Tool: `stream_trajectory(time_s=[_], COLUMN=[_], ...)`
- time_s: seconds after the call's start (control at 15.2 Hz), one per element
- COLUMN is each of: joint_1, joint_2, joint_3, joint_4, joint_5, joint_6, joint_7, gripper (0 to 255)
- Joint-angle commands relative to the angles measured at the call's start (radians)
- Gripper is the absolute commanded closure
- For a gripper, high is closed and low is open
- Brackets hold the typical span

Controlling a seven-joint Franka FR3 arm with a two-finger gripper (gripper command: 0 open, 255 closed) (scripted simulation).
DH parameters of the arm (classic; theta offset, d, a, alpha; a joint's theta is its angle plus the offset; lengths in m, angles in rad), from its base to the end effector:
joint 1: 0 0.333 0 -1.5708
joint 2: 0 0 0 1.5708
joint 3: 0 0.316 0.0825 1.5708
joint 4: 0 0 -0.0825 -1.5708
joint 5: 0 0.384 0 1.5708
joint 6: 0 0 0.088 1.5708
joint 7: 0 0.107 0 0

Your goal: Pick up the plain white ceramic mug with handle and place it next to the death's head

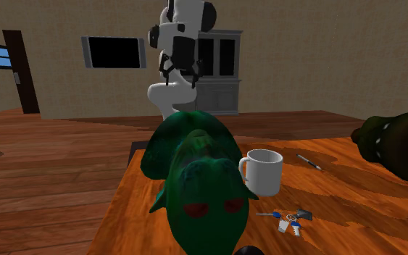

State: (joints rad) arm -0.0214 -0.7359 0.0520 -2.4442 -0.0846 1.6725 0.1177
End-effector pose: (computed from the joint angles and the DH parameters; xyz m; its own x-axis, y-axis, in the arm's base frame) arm 0.3250 0.0046 0.5419 0.9955 -0.0923 -0.0229 -0.0888 -0.9886 0.1219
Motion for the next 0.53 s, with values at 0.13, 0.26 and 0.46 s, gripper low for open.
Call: stream_trajectory(time_s=[0.13, 0.26, 0.46], joint_1=[0.009, 0.018, 0.028], joint_2=[0.052, 0.109, 0.199], joint_3=[0.024, 0.047, 0.082], joint_4=[0.003, 0.012, 0.035], joint_5=[0.021, 0.040, 0.062], joint_6=[0.052, 0.102, 0.176], joint_7=[0.037, 0.072, 0.124], gripper=[0, 0, 0])
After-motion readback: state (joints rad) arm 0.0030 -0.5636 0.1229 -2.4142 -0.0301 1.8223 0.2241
